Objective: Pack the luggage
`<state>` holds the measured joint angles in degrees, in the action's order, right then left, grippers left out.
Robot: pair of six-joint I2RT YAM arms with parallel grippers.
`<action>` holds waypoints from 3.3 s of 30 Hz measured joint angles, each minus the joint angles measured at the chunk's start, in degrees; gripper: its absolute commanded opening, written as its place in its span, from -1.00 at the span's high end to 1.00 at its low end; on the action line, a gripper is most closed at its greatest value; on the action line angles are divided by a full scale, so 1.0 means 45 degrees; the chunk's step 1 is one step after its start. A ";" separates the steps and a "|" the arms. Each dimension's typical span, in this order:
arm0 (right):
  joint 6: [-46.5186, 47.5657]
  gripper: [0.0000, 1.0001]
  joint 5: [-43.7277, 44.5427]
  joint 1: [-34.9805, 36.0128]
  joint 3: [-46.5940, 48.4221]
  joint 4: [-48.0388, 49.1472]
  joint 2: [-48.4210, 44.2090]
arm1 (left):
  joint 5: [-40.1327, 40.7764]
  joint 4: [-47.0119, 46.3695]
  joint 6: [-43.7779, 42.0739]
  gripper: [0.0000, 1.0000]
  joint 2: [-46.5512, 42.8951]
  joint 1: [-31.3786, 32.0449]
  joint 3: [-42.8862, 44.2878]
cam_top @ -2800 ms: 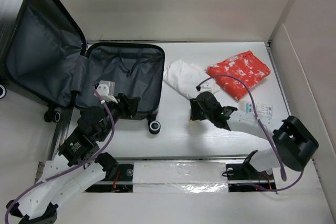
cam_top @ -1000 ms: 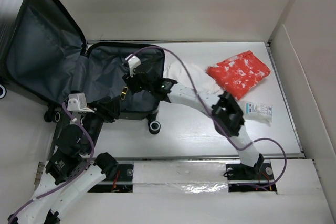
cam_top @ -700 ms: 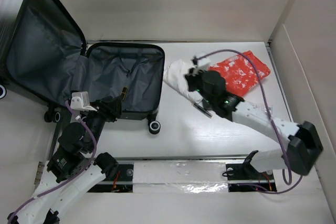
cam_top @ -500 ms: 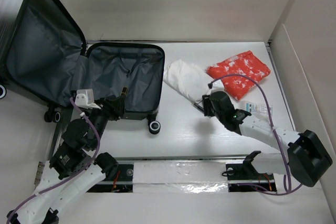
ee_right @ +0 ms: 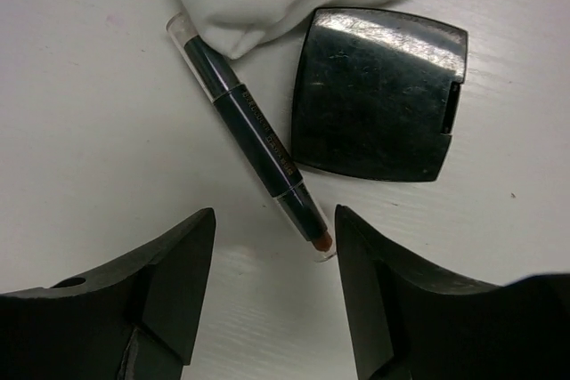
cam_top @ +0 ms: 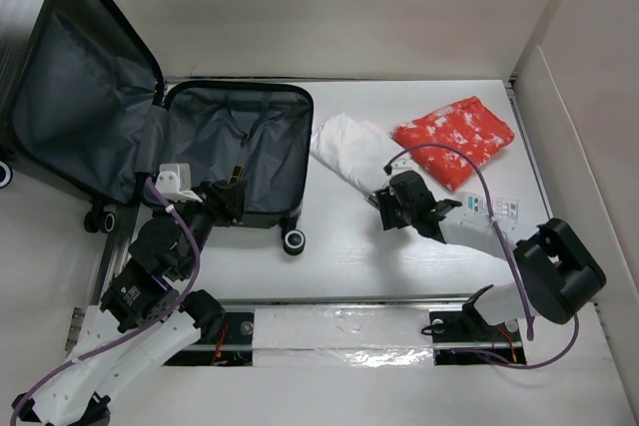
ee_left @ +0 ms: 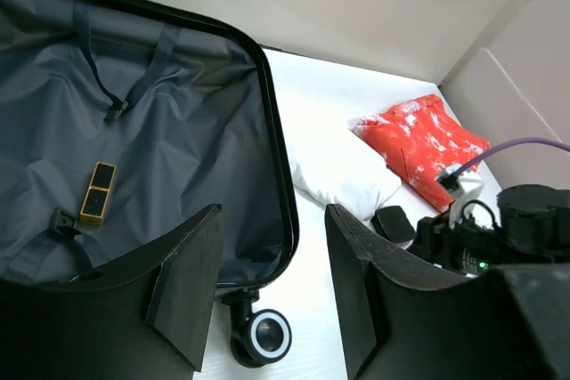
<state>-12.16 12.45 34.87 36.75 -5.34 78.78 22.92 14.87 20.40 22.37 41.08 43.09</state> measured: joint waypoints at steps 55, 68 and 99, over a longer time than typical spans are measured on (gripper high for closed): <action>-0.1263 -1.00 0.1690 -0.0913 0.1549 0.1209 0.1559 | 0.0010 -0.0010 -0.0005 0.08 -0.0568 0.0000 0.0000; -0.1248 -0.90 0.2278 -0.0733 0.3206 0.0374 0.3837 | 0.0005 -0.0015 -0.0005 0.08 -0.0520 0.0000 0.0000; -0.2531 -0.68 0.2127 -0.0330 0.2739 -0.0165 0.3657 | -0.0102 -0.0015 -0.0005 0.07 -0.0500 0.0000 -0.0005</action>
<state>-23.55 22.02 33.39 49.08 -6.09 95.24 22.46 14.81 20.38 20.12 41.08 43.07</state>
